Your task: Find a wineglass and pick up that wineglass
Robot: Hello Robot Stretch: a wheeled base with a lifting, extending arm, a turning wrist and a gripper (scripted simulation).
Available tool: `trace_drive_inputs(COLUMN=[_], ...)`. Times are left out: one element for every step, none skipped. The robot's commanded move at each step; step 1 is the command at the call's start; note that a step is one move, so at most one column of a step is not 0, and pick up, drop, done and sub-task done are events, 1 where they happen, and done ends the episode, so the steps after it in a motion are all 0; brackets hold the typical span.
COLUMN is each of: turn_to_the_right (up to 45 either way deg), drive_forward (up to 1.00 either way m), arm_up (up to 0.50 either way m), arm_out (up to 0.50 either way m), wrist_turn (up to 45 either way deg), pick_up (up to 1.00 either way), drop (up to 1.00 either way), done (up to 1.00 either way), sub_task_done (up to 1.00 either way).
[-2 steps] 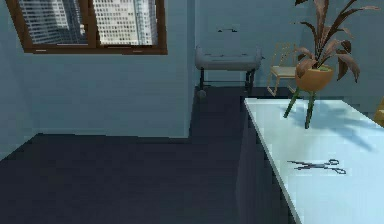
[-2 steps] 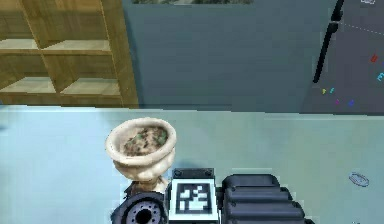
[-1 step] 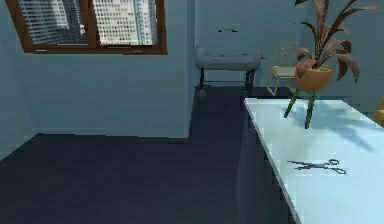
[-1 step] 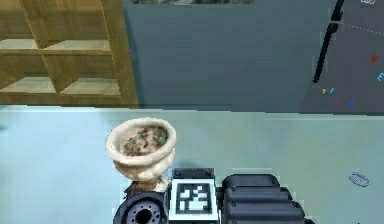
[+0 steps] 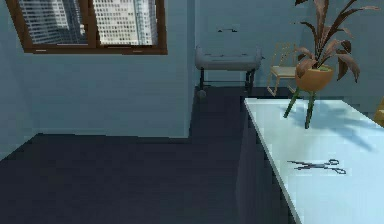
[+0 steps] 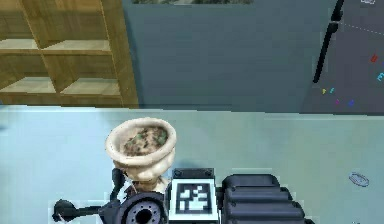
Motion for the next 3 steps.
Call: trace_drive_inputs(turn_to_the_right=[0.0, 0.0, 0.0], drive_forward=[0.00, 0.00, 0.00], arm_up=[0.00, 0.00, 0.00], arm_out=[0.00, 0.00, 0.00], wrist_turn=[30.0, 0.0, 0.0], pick_up=[0.00, 1.00, 0.00], drop=[0.00, 0.00, 0.00], done=[0.00, 0.00, 1.00], sub_task_done=[0.00, 0.00, 0.00])
